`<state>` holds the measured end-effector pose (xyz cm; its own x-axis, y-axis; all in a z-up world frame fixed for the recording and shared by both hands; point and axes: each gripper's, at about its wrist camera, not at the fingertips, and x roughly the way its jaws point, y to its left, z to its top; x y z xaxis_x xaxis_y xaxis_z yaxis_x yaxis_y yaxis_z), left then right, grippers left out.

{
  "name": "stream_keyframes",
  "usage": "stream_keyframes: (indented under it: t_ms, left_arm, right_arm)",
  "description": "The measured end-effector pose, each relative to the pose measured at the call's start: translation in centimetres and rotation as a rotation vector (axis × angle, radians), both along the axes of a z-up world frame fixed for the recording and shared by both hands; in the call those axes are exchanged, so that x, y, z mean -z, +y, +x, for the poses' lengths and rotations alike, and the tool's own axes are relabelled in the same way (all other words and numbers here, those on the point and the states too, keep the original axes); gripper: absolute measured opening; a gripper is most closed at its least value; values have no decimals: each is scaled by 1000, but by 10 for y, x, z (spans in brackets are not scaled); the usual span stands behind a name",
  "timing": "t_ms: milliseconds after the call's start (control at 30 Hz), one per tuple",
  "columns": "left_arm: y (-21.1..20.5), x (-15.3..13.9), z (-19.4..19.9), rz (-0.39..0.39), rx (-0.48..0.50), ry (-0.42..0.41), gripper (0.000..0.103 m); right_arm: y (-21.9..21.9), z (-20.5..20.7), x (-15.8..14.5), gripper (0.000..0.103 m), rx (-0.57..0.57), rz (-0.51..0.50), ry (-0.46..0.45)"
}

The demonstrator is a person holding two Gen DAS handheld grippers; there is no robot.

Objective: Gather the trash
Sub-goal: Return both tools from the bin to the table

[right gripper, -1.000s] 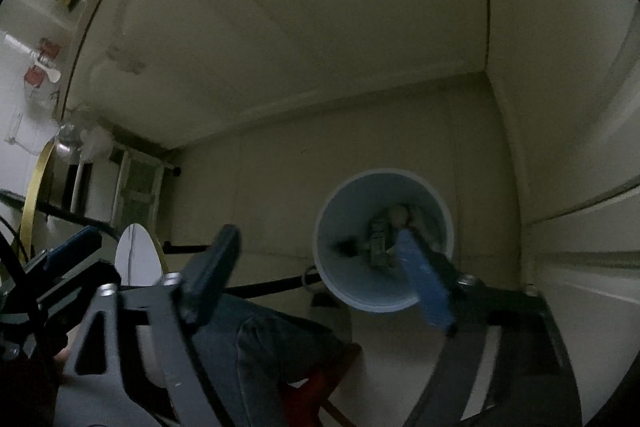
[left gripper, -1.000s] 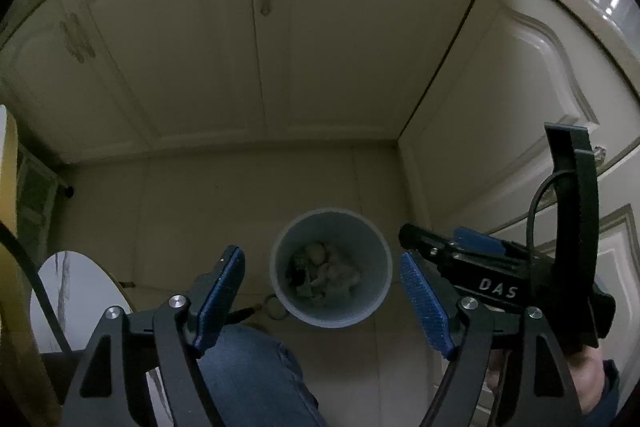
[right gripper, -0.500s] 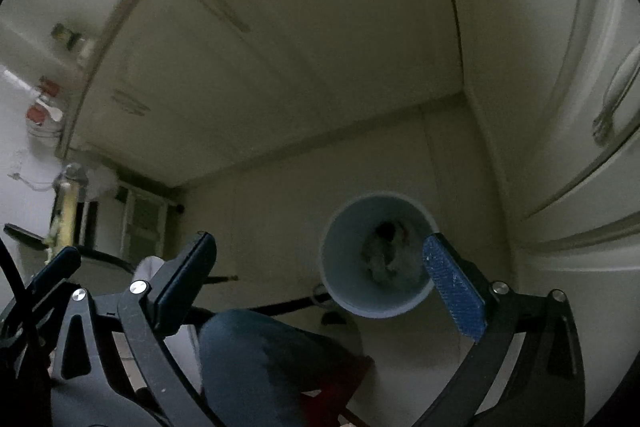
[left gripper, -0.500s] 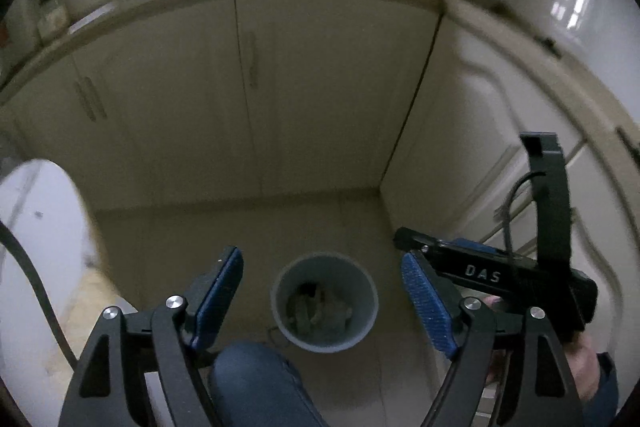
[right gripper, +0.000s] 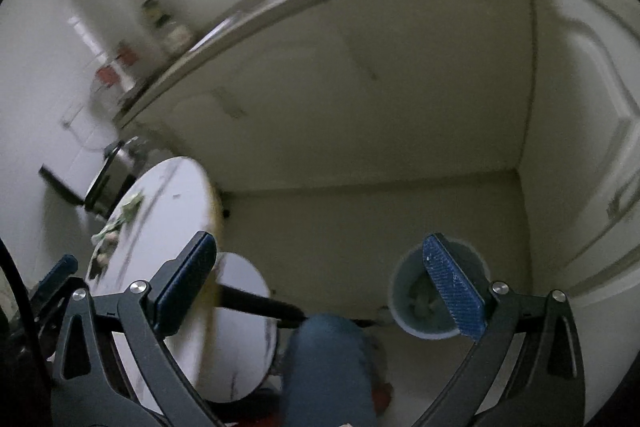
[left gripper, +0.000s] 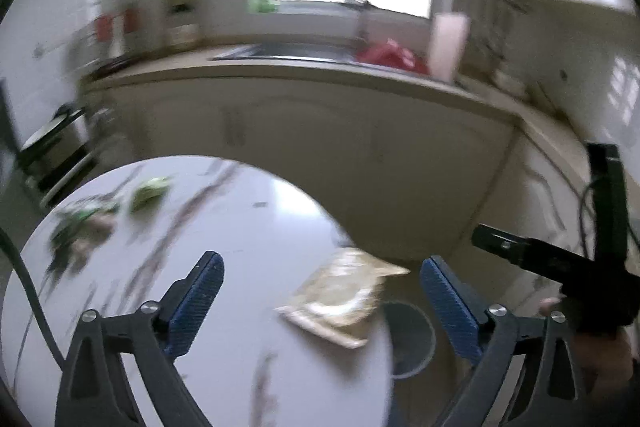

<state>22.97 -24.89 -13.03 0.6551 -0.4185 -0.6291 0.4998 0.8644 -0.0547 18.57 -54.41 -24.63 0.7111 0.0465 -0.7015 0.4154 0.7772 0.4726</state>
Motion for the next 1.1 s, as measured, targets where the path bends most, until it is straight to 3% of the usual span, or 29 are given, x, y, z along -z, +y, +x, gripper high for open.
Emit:
stream_keyframes:
  t_ms: [300, 533, 800, 1100]
  left_arm:
    - [115, -16, -16, -36, -233, -7, 102]
    - [169, -14, -21, -61, -363, 41, 102]
    - [171, 0, -1, -57, -382, 91, 102]
    - [147, 17, 26, 3, -337, 111, 102]
  right_arm:
    - [123, 42, -58, 103, -187, -147, -62]
    - [151, 55, -44, 103, -187, -160, 8]
    - [133, 62, 9, 103, -107, -151, 189]
    - [159, 83, 23, 103, -182, -211, 226]
